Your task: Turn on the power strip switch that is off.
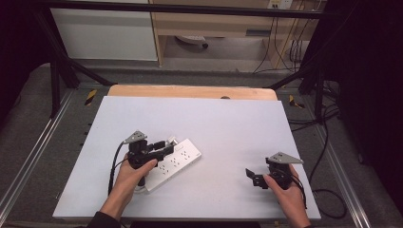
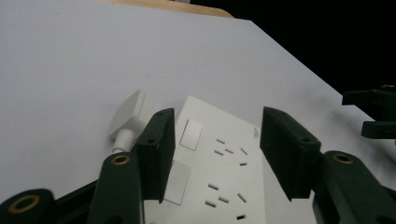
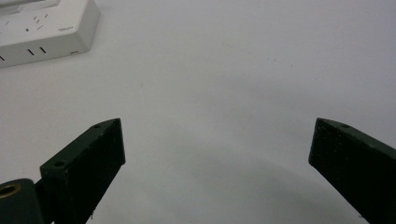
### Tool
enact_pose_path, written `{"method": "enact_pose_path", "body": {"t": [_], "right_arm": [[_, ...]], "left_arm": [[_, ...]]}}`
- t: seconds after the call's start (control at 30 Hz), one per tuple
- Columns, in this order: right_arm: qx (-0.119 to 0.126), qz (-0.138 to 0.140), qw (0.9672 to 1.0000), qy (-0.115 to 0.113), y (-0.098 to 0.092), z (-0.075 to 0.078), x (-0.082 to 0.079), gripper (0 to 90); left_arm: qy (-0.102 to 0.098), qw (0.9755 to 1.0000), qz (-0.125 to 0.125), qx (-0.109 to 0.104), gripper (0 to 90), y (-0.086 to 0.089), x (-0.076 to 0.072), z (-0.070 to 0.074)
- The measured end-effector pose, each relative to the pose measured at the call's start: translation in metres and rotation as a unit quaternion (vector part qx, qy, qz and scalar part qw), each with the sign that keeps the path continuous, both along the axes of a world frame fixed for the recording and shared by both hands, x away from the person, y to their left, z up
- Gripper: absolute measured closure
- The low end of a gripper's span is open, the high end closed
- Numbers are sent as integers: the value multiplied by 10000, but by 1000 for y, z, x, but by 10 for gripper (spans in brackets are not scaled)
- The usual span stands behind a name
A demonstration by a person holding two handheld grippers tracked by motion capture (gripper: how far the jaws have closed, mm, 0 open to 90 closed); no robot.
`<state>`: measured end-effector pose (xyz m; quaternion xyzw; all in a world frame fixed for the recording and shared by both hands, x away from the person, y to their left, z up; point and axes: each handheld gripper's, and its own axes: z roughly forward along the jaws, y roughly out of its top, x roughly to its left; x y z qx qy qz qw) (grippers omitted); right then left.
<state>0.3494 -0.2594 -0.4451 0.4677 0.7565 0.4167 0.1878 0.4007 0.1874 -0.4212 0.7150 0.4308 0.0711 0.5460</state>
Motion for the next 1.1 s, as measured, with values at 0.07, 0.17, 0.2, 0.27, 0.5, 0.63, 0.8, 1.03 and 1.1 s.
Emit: {"method": "enact_pose_path", "body": {"t": [0.07,0.17,0.2,0.27,0.5,0.63,0.8,1.03,1.1], "right_arm": [[-2,3,10000,-1,0,0,0,41],[-3,2,10000,-1,0,0,0,41],[-2,1,10000,-1,0,0,0,41],[0,0,10000,1,0,0,0,40],[6,-5,10000,-7,0,0,0,41],[4,0,10000,-2,0,0,0,40],[6,-3,10000,-7,-1,0,0,40],[14,-20,10000,-10,-1,0,0,39],[16,-21,10000,-14,-1,0,0,40]], "left_arm": [[-42,10000,-7,-24,390,-1,-1,2],[-88,9999,-13,-70,288,-3,-1,4],[-106,9999,-27,-80,255,-3,-1,5],[-136,9998,-38,-131,198,-4,-1,6],[-371,9989,-117,-251,78,-5,-4,11],[-475,9986,-86,-210,69,-6,-6,14],[-578,9982,-49,-154,69,-8,-9,20],[-778,9968,8,-185,69,-7,-13,29],[-817,9964,35,-205,69,-6,-14,32]]}}
